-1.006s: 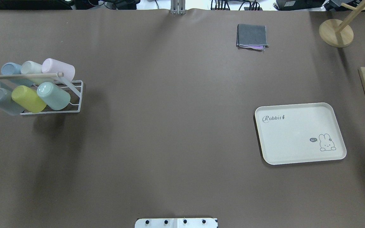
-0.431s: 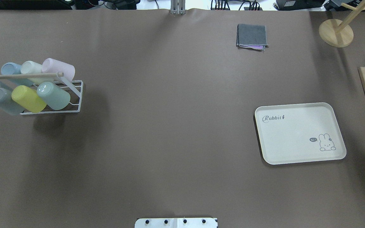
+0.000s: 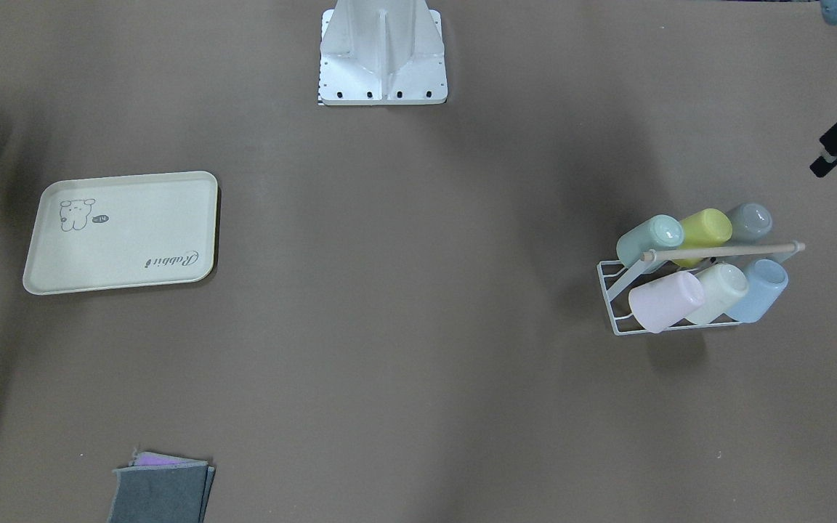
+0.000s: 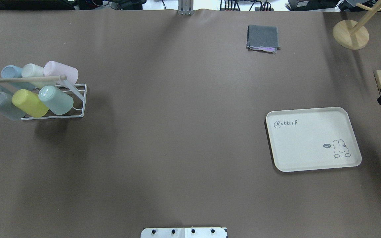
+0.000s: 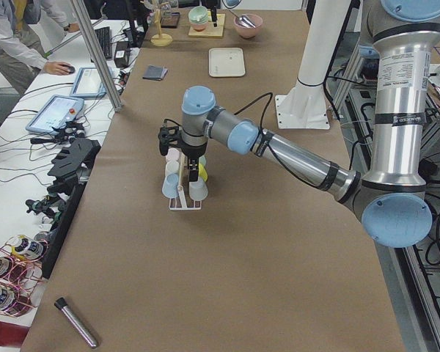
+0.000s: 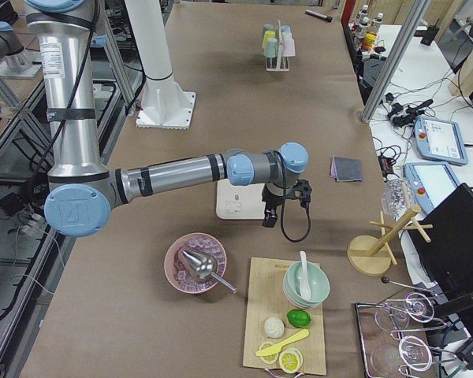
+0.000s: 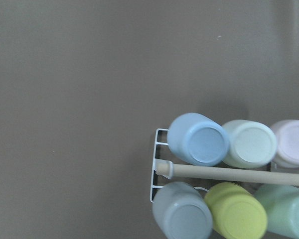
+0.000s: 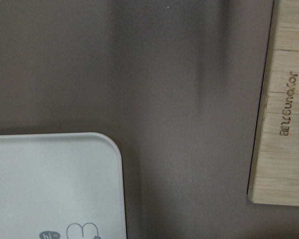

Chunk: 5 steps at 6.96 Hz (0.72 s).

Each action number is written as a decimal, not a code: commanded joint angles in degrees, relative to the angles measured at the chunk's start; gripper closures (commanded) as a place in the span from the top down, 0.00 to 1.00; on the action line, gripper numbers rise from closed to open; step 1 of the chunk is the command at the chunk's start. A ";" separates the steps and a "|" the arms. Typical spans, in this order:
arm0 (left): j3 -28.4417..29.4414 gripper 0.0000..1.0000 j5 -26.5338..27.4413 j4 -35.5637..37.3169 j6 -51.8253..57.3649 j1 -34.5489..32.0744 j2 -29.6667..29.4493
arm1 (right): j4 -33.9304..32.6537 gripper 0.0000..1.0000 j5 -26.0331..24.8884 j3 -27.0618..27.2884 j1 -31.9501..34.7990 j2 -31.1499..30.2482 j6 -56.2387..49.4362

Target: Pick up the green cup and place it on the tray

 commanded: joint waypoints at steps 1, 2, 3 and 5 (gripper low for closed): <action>-4.90 0.98 0.27 1.47 -7.91 5.92 -0.24 | 0.98 0.98 0.12 -2.06 -1.91 0.26 2.28; -5.18 0.98 0.36 1.47 -11.95 8.47 -1.98 | 2.81 0.98 0.21 -3.28 -2.79 0.26 4.30; -5.62 0.98 1.40 1.47 -16.86 11.63 -3.91 | 7.79 0.98 0.30 -6.78 -3.32 0.35 6.06; -8.69 0.98 8.77 1.47 -25.31 19.54 -4.90 | 17.05 0.98 0.65 -9.62 -5.42 0.26 15.44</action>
